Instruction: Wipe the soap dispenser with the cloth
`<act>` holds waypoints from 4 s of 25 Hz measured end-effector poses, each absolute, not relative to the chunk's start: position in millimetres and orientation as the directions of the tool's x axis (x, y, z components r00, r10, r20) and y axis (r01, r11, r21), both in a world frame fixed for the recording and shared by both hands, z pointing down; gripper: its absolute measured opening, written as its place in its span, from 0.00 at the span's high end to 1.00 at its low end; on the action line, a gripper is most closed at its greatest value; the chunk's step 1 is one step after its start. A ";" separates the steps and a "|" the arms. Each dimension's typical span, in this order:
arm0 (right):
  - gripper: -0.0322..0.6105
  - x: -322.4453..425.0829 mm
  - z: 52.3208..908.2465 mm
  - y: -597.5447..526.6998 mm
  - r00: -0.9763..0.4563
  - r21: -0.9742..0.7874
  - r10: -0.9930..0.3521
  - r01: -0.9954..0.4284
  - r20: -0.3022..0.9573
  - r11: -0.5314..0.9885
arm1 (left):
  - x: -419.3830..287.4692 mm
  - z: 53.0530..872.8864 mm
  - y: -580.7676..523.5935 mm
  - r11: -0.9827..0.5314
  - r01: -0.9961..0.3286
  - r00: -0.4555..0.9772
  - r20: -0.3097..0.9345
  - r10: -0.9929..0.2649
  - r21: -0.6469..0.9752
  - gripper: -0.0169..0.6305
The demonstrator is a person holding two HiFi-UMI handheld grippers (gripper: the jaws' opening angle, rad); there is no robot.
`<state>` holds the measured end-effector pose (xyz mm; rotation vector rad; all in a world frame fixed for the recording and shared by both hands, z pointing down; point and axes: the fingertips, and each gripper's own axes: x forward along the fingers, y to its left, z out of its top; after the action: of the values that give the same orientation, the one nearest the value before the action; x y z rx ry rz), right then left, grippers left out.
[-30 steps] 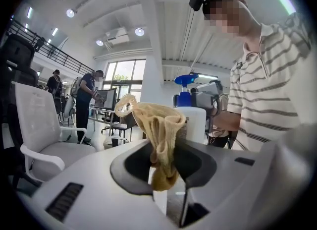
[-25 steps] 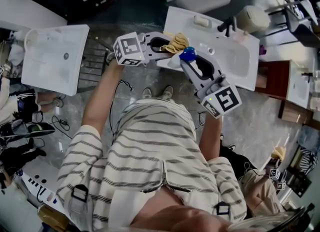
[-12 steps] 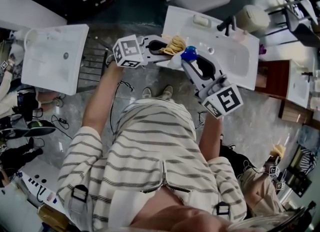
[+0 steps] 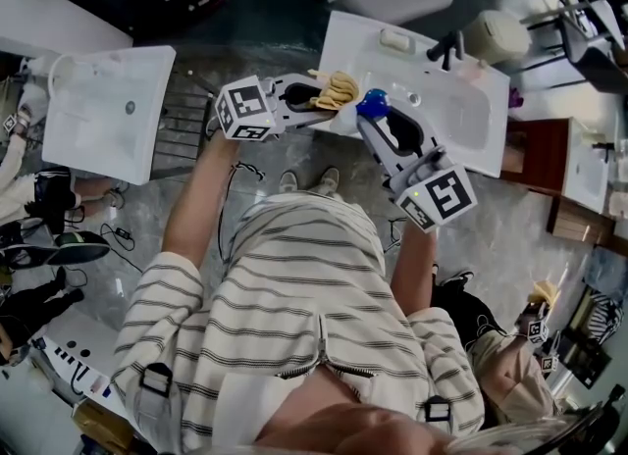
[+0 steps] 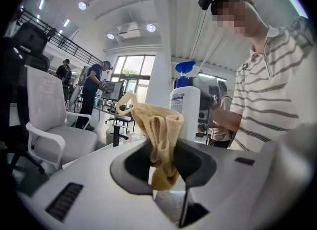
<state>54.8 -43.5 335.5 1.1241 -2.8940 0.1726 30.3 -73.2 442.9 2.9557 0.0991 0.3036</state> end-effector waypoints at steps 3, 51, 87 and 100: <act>0.75 55.6 336.5 -44.3 -0.734 -0.091 -0.675 -0.679 0.076 0.728 | 28.2 441.5 -72.2 -0.983 0.027 0.979 0.193 0.062 0.179 0.80; 0.75 78.4 418.8 -124.0 -0.413 -0.123 -0.896 -0.910 0.166 0.397 | -11.7 441.2 -104.8 -0.732 -0.674 0.736 0.182 -0.652 0.100 0.80; 0.75 62.5 590.2 -239.6 -0.439 -0.081 -0.851 -0.897 0.287 0.435 | -24.1 505.9 -136.3 -0.608 -0.776 0.627 0.312 -0.714 0.168 0.80; 0.70 53.9 606.5 -243.6 -0.479 -0.121 -0.818 -0.877 0.318 0.466 | -31.1 513.1 -134.1 -0.603 -0.773 0.632 0.307 -0.711 0.197 0.80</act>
<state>53.9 -243.6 606.5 1.4683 -2.4988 0.3963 -31.1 -134.1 513.1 2.5458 -1.1934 0.2833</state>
